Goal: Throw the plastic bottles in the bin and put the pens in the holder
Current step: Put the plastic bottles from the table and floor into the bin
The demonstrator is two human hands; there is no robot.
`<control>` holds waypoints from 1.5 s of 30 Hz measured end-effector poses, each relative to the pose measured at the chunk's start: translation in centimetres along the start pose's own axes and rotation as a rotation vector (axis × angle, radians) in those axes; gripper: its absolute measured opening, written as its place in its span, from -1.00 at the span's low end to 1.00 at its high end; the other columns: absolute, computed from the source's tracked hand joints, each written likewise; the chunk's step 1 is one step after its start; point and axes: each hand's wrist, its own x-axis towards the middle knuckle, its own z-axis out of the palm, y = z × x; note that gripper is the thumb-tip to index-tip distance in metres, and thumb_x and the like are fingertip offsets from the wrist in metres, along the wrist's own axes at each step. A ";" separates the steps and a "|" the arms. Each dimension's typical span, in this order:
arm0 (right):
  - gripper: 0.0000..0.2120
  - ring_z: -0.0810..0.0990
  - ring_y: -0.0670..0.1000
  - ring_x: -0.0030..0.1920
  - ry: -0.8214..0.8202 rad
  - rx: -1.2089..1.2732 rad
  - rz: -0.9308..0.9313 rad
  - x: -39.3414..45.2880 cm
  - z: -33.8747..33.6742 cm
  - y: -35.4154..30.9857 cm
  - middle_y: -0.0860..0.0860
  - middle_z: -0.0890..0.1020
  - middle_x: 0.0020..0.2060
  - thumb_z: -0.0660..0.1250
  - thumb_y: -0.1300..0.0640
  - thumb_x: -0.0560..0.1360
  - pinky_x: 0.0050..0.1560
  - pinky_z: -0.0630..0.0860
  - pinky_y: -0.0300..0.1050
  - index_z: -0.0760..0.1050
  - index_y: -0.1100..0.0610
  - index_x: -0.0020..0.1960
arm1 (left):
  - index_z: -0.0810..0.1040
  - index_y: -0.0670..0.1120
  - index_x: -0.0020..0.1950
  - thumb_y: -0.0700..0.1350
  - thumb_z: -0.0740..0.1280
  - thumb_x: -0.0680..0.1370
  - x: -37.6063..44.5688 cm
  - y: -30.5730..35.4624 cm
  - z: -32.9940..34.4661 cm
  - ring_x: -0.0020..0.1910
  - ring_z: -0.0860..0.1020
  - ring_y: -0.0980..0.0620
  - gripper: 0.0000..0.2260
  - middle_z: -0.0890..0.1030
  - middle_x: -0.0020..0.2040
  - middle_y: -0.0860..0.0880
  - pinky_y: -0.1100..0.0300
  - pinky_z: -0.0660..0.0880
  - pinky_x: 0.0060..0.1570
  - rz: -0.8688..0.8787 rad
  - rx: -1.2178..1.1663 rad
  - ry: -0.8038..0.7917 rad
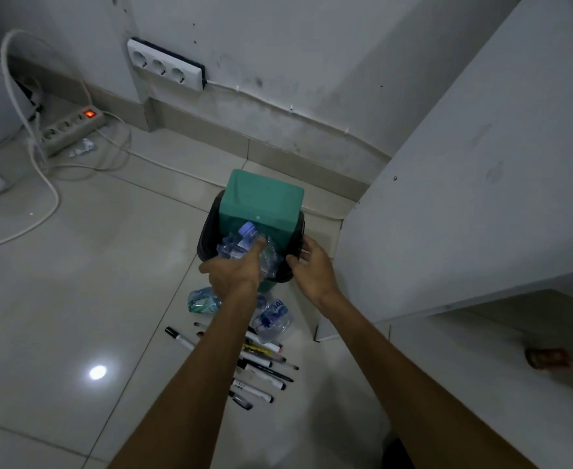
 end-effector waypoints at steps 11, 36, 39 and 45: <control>-0.47 0.52 -0.05 0.18 -0.064 -0.030 -0.021 -0.1 0.7 0.7 0.03 0.54 0.26 0.29 0.29 0.53 0.13 0.42 -0.36 0.32 0.03 0.46 | 0.48 -0.11 0.27 0.08 0.54 0.35 0.5 -1.0 0.9 0.03 0.61 -0.10 -0.43 0.61 0.15 -0.09 0.06 0.57 0.05 0.087 -0.048 0.075; -0.74 0.54 -0.16 -0.13 0.209 0.056 0.072 0.5 1.5 3.1 0.02 0.55 0.10 0.28 0.25 0.57 -0.19 0.40 -0.62 0.45 0.19 0.26 | 0.11 -0.19 0.54 0.03 0.53 0.35 6.3 2.0 -4.9 0.40 0.35 -0.20 -0.09 0.36 0.43 -0.21 -0.12 0.36 0.36 0.503 0.596 -0.169; -0.76 0.51 -0.08 -0.05 0.222 0.043 0.138 -1.1 1.4 4.2 0.05 0.56 0.11 0.26 0.26 0.58 -0.21 0.38 -0.61 0.46 0.19 0.24 | -0.01 -0.20 0.57 0.03 0.52 0.39 5.8 0.4 -6.0 0.47 0.27 -0.19 -0.03 0.23 0.52 -0.24 -0.09 0.28 0.43 0.420 0.525 -0.175; -0.75 0.57 0.11 0.12 0.088 -0.115 0.277 -3.0 2.6 9.0 0.17 0.57 0.17 0.32 0.20 0.54 0.08 0.44 -0.23 0.49 0.20 0.21 | 0.18 -0.22 0.51 -0.07 0.45 0.49 5.0 -5.1 -6.7 0.37 0.40 -0.18 -0.30 0.36 0.44 -0.24 0.05 0.35 0.31 0.282 0.549 -0.328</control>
